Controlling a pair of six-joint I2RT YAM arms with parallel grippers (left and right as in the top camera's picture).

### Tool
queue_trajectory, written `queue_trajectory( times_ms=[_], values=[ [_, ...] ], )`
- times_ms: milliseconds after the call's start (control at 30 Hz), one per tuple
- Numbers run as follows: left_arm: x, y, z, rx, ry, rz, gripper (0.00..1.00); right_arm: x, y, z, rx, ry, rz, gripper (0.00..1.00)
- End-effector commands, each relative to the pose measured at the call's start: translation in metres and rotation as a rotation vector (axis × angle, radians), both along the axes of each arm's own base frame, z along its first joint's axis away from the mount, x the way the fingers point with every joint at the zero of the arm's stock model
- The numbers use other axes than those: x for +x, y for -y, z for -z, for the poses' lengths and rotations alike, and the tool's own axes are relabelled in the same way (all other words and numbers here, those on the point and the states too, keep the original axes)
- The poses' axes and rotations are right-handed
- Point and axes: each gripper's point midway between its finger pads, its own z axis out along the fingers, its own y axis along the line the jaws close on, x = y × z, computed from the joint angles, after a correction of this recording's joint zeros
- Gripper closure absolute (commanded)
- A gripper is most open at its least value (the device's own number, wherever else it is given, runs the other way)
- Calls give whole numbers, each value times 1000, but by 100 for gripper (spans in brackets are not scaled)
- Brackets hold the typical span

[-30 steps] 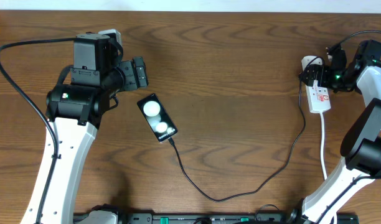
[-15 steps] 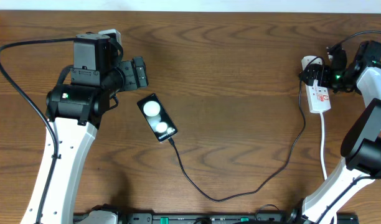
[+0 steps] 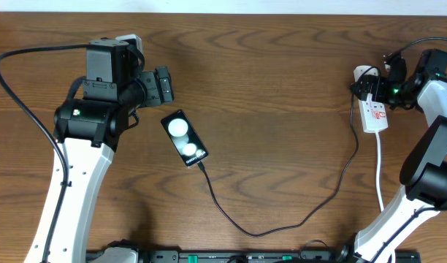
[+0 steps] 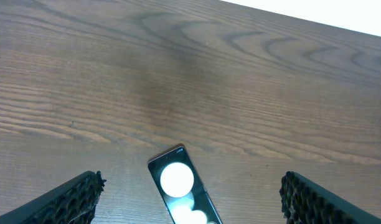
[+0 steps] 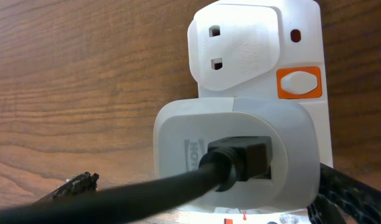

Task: Plug charger to phone and switch on socket
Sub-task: 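Press the orange switch beside the charger plug with the right gripper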

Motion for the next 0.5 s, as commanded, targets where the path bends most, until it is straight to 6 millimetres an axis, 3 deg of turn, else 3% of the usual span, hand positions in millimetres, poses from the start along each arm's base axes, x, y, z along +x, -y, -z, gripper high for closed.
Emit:
queue_trajectory(
  times_ms=[0, 467],
  values=[
    [0, -5, 1, 16, -1, -9, 7, -25, -31, 23, 142, -115, -1, 1],
    [0, -5, 1, 16, -1, -9, 7, -22, -2, 13, 132, -89, 54, 1]
  ],
)
